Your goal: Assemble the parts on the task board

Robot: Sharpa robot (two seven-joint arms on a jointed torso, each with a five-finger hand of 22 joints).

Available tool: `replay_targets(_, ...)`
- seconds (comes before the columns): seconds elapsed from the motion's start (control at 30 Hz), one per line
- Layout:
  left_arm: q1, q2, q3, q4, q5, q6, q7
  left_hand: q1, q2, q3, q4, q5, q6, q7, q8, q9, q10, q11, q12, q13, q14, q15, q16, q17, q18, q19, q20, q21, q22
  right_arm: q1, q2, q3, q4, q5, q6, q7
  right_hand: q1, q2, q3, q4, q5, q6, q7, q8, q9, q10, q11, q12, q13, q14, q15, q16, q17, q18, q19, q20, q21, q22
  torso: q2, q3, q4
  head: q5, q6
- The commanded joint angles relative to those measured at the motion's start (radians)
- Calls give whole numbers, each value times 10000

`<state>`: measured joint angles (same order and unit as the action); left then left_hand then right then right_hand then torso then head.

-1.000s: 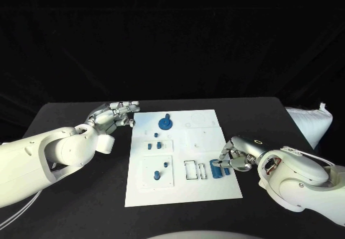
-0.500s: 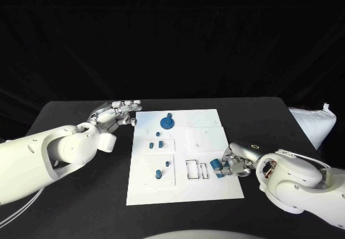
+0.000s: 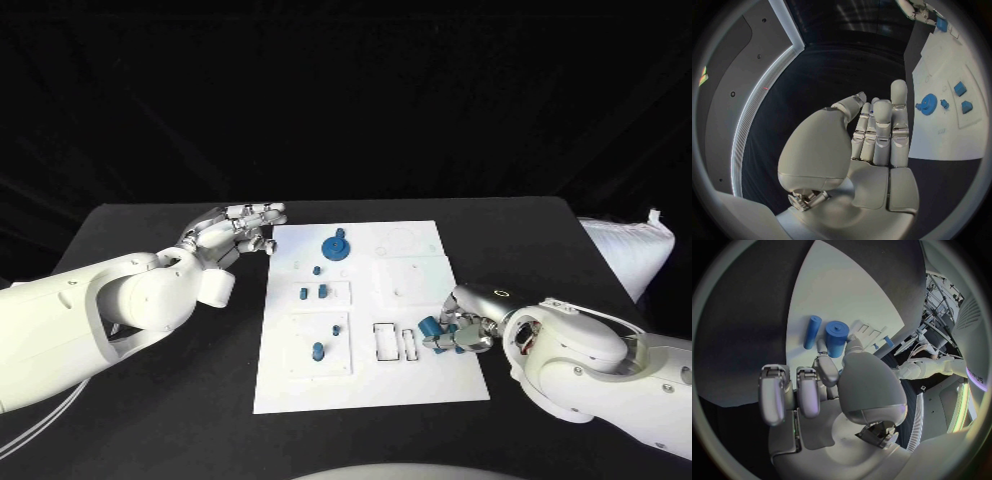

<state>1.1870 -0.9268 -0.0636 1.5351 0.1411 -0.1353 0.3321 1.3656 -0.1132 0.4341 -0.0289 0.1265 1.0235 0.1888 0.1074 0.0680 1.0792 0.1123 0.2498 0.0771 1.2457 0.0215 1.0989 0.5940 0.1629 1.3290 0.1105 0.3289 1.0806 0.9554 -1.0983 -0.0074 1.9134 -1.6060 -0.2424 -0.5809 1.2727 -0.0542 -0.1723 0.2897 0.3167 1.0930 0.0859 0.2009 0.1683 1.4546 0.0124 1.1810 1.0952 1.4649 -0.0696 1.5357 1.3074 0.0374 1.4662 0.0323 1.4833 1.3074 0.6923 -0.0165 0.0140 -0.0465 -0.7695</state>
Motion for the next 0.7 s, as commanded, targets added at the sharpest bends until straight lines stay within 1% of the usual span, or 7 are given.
replay_targets(0.03, 2, 15, 8, 39, -33, 211, 18, -48, 22, -40, 0, -8, -70, -12, 50, -2, -95, -6, 50, -16, -71, -6, 33, -14, 160, -55, 26, -64, -15, -146, 87, -76, -119, -26, 205, -93, 125, 147, 11, -66, 70, 23, -29, 58, 27, 239, -90, 1821, 2952, 957, 47, 65, 2109, -123, 652, 72, 42, 1829, -2, 1, 3, -25, 0)
replay_targets(0.13, 2, 9, 9, 44, -33, 213, 15, -48, 22, -40, 0, -8, -70, -12, 50, -2, -95, -6, 50, -16, -71, -6, 33, -14, 160, -55, 26, -64, -15, -182, 112, -76, -105, -2, -97, -81, 266, 311, 67, -98, 206, 141, -69, 134, 91, 267, -123, 1866, 3015, 959, 23, 70, 2118, -130, 663, 58, 66, 1854, -14, -4, 12, -37, -3)
replay_targets(0.3, 2, -8, 9, 45, -33, 211, 16, -48, 22, -40, 0, -8, -70, -12, 50, -2, -95, -6, 50, -16, -71, -6, 33, -14, 160, -55, 26, -64, -15, -208, 14, -69, 101, 209, -1156, -39, 533, 623, 202, -155, 496, 438, -207, 280, 253, 396, -241, 2088, 3240, 967, -71, 93, 2159, -146, 693, -14, 126, 1911, -12, 3, 26, -38, 13)
replay_targets(0.47, 2, -17, 8, 44, -33, 222, 11, -47, 28, -41, -4, -6, -72, -14, 53, -1, -102, -7, 58, -17, -75, -6, 34, -23, 160, -55, 27, -65, -18, -165, -218, 8, 560, 472, -2212, 76, 627, 700, 225, -168, 683, 495, -252, 295, 324, 422, -286, 2115, 3286, 971, -114, 104, 2179, -150, 701, -59, 141, 1927, -15, 0, 15, -23, 26)
replay_targets(0.6, 2, -15, 8, 44, -33, 240, 0, -30, 41, -33, -18, -1, -73, -17, 57, -1, -108, -10, 70, -17, -80, -7, 35, -34, 161, -55, 27, -67, -20, -56, -302, 41, 828, 896, -2487, 125, 746, 717, 252, -218, 855, 481, -267, 275, 362, 437, -304, 2133, 3317, 973, -134, 108, 2186, -153, 707, -83, 152, 1938, -11, -5, 0, -23, 43)
replay_targets(0.63, 2, -13, 8, 45, -33, 245, -2, -30, 41, -33, -18, -1, -73, -17, 57, -1, -108, -10, 70, -17, -80, -7, 35, -34, 161, -55, 27, -67, -20, -34, -305, 45, 879, 1011, -2454, 125, 764, 720, 255, -225, 884, 478, -267, 270, 369, 438, -305, 2131, 3319, 971, -136, 105, 2180, -153, 706, -87, 150, 1936, -8, -4, 2, -26, 46)
replay_targets(0.7, 2, -4, 8, 46, -33, 260, -4, -49, 40, -46, -13, -5, -78, -12, 59, -2, -119, -6, 81, -18, -80, -5, 45, -33, 160, -56, 29, -69, -24, -4, -282, 52, 938, 1162, -2080, 77, 845, 723, 272, -261, 1038, 454, -265, 244, 395, 421, -307, 2082, 3295, 967, -142, 94, 2160, -148, 698, -99, 132, 1920, -1, -6, 9, -50, 45)
